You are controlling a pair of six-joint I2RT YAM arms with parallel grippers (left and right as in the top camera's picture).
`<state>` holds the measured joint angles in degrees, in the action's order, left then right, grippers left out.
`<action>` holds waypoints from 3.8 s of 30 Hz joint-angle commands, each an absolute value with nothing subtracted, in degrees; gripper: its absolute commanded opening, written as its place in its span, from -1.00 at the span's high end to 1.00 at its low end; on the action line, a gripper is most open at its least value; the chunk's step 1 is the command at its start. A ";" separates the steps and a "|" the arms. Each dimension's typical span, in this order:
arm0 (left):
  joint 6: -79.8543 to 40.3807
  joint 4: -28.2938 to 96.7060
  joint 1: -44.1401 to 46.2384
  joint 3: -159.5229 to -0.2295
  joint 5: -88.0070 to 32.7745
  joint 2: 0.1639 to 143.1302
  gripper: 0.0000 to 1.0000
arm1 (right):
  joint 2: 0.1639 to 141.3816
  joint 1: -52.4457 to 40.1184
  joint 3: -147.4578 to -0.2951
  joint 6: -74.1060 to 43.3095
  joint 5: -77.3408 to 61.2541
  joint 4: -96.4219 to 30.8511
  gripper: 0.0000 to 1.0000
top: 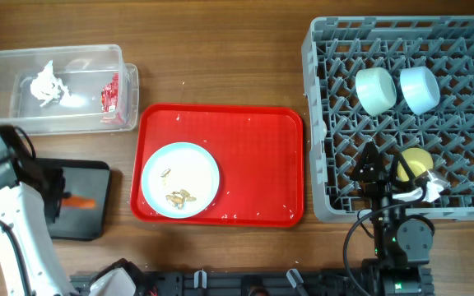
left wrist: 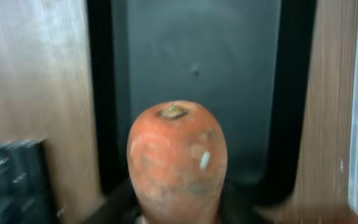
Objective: Sort waste into correct bins and load items into the dishwasher rack
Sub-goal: 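Carry the carrot left onto the black tray and open the gripper, then move the left gripper to the white plate and grasp its rim, then tilt the white plate over the black tray to dump the scraps, then swing the plate with the left gripper toward the dish rack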
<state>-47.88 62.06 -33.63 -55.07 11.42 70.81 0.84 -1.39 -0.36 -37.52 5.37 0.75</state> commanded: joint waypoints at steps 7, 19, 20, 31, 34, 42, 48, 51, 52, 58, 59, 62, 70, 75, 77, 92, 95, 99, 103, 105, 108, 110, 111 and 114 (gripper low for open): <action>-41.25 53.80 -35.77 -52.80 2.52 71.79 -0.82 | 0.43 -1.15 -0.30 -38.13 4.67 0.93 -1.00; -23.29 51.51 18.76 -53.36 -1.26 74.67 -0.54 | 0.43 -1.15 -0.30 -38.13 4.67 0.93 -1.00; -22.20 50.52 22.59 -53.36 -0.10 75.79 -0.50 | 0.43 -1.15 -0.30 -38.15 4.67 0.93 -0.99; -20.99 40.71 46.15 -53.36 13.19 97.17 -0.04 | 0.43 -1.15 -0.30 -38.13 4.67 0.93 -0.99; -20.99 39.88 46.13 -53.36 13.15 98.83 0.15 | 0.43 -1.15 -0.30 -38.15 4.67 0.93 -1.00; -20.99 38.26 46.13 -53.36 12.95 98.96 0.92 | 0.43 -1.15 -0.30 -38.13 4.67 0.93 -1.00; -27.51 45.19 46.11 -57.17 19.42 96.09 0.92 | 0.43 -1.15 -0.30 -38.13 4.67 0.93 -0.99; -28.99 50.72 45.15 -59.86 19.35 93.36 0.92 | 0.43 -1.15 -0.30 -38.15 4.67 0.93 -0.99; -29.02 52.73 44.40 -60.75 19.35 91.85 0.92 | 0.43 -1.15 -0.30 -38.13 4.67 0.93 -1.00; -30.26 56.84 40.12 -61.98 19.11 85.10 0.92 | 0.43 -1.15 -0.30 -38.13 4.67 0.93 -1.00; -30.26 58.61 39.42 -62.19 19.14 83.74 0.92 | 0.43 -1.15 -0.30 -38.15 4.67 0.95 -0.99; -30.28 62.02 37.67 -63.26 19.11 80.44 0.92 | 0.43 -1.15 -0.30 -38.13 4.67 0.95 -0.99; -25.67 66.04 18.72 -63.44 8.56 72.34 0.92 | 0.43 -1.15 -0.30 -38.13 4.67 0.93 -0.99; -19.44 65.39 3.84 -63.44 -2.79 72.36 0.92 | 0.43 -1.15 -0.30 -38.13 4.67 0.95 -0.99; -16.78 65.43 -1.69 -63.44 -7.42 72.31 0.92 | 0.43 -1.15 -0.30 -38.13 4.67 0.93 -0.99; 1.30 70.24 -44.58 -63.20 -48.66 66.74 0.92 | 0.43 -1.15 -0.30 -38.13 4.67 0.93 -0.99; 1.28 70.52 -49.91 -63.18 -49.06 65.52 0.92 | 0.43 -1.15 -0.30 -38.13 4.67 0.93 -1.00; 1.28 70.78 -53.10 -63.16 -50.22 65.45 0.92 | 0.43 -1.15 -0.30 -38.15 4.67 0.93 -1.00; 3.27 71.83 -58.19 -63.16 -57.47 65.14 0.92 | 0.43 -1.15 -0.30 -38.13 4.67 0.93 -1.00; 9.17 74.70 -63.83 -63.05 -65.65 65.14 0.92 | 0.43 -1.15 -0.30 -38.13 4.67 0.93 -0.99; 16.56 77.36 -67.99 -62.83 -72.36 65.28 0.92 | 0.43 -1.15 -0.30 -38.13 4.67 0.93 -1.00; 23.70 81.34 -69.95 -62.85 -76.03 65.25 0.92 | 0.43 -1.15 -0.30 -38.13 4.67 0.93 -1.00; 25.26 82.30 -70.52 -62.85 -76.05 65.25 0.92 | 0.43 -1.15 -0.30 -38.13 4.67 0.93 -1.00; 25.36 83.00 -70.85 -62.85 -76.05 65.25 0.92 | 0.43 -1.15 -0.30 -38.13 4.67 0.93 -1.00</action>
<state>21.54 82.59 -70.30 -62.11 -72.84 66.04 0.84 -1.39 -0.36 -37.52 5.13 0.73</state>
